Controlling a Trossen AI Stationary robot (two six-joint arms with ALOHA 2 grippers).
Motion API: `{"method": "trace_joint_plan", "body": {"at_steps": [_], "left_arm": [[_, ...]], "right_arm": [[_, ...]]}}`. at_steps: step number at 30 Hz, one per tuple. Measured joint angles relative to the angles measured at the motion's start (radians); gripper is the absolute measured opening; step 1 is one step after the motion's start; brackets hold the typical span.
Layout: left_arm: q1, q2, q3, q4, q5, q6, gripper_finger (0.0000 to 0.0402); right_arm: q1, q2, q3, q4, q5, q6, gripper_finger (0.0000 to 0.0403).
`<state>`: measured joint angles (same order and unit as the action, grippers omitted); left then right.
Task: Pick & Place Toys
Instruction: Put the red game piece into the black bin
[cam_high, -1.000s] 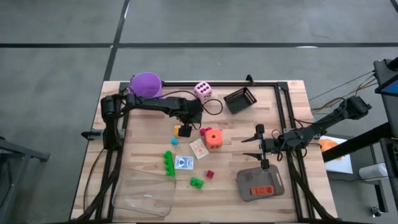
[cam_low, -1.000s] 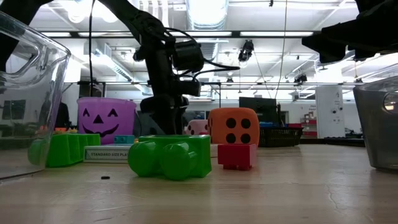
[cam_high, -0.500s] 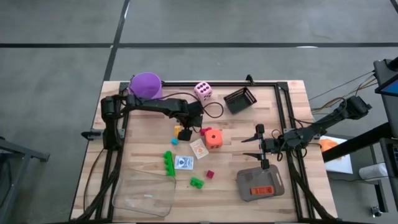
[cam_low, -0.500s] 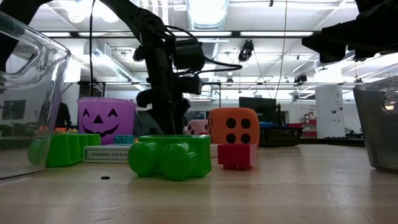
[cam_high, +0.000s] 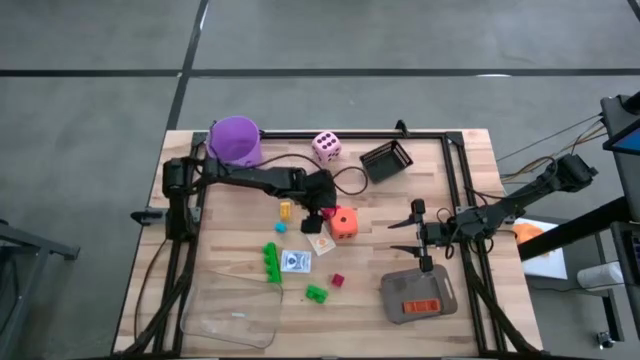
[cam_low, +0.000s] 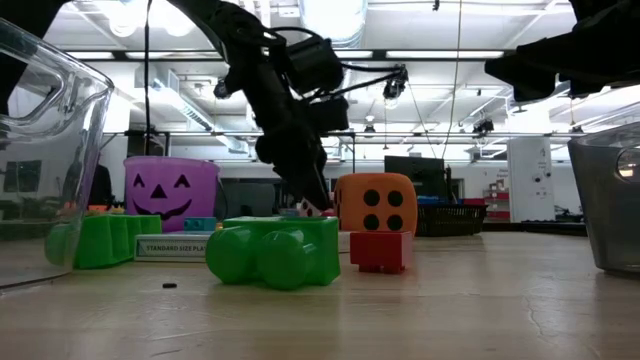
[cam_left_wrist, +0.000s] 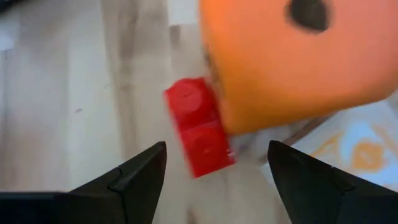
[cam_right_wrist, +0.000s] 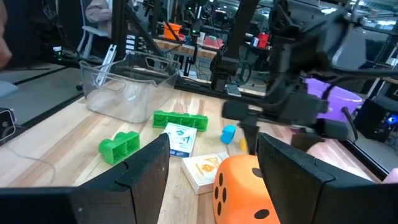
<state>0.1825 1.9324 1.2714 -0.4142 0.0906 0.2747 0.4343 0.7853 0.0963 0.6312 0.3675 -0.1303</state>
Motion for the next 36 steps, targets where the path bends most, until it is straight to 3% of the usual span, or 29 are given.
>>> {"method": "trace_joint_plan", "body": {"at_steps": [5,12,25,30,36], "left_arm": [[-0.009,0.03,-0.001,0.007,0.014,-0.045,0.028],[-0.011,0.092,0.013,0.012,-0.046,-0.075,0.0279],[-0.011,0.098,0.013,0.042,-0.099,-0.101,0.0275],[-0.011,0.098,0.013,0.052,-0.099,-0.117,0.0235],[-0.011,0.098,0.013,0.056,-0.099,-0.117,0.0142]], "right_arm": [[0.0,0.0,0.0,0.0,0.002,0.0,0.0238],[0.0,0.0,0.0,-0.003,0.002,0.003,0.0238],[0.0,0.002,0.0,-0.006,0.01,0.005,0.0238],[0.0,0.001,0.0,-0.005,0.01,0.007,0.0238],[0.0,0.002,0.0,-0.005,0.01,0.007,0.0238]]}}
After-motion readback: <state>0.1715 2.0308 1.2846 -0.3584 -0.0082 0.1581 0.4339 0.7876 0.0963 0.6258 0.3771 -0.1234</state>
